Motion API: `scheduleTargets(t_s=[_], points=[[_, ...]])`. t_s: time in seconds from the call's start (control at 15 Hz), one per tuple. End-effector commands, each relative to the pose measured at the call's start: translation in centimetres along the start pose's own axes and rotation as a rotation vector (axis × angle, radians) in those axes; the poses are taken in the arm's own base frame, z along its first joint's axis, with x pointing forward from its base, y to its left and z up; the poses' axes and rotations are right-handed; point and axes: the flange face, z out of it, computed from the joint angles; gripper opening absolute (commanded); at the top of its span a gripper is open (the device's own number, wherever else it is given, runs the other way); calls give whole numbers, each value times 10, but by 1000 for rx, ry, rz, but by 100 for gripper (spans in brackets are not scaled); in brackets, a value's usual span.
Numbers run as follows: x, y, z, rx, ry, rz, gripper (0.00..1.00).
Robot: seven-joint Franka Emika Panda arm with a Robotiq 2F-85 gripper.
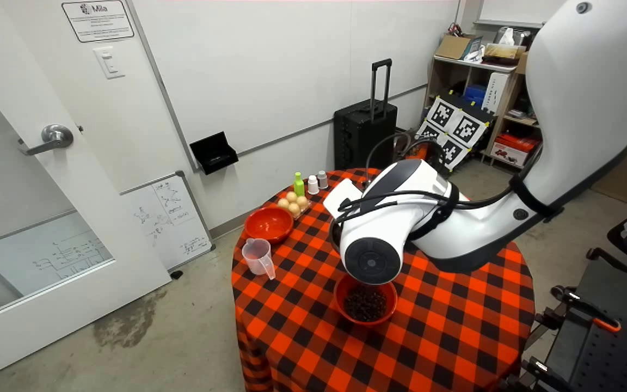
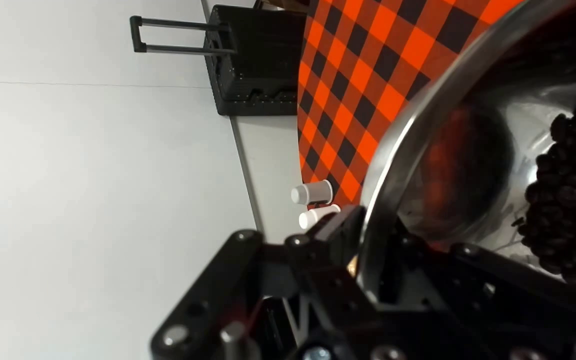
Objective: Pour the contents from the silver dish into the orange bowl closest to you
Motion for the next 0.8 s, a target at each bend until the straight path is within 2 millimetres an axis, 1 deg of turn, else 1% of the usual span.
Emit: scheduleTargets(t_s=[0.0, 0.27, 0.73], points=[[-1, 7, -6, -50, 7, 5, 2], [-2, 10, -9, -93, 14, 14, 2], [-3, 6, -17, -148, 17, -9, 2]])
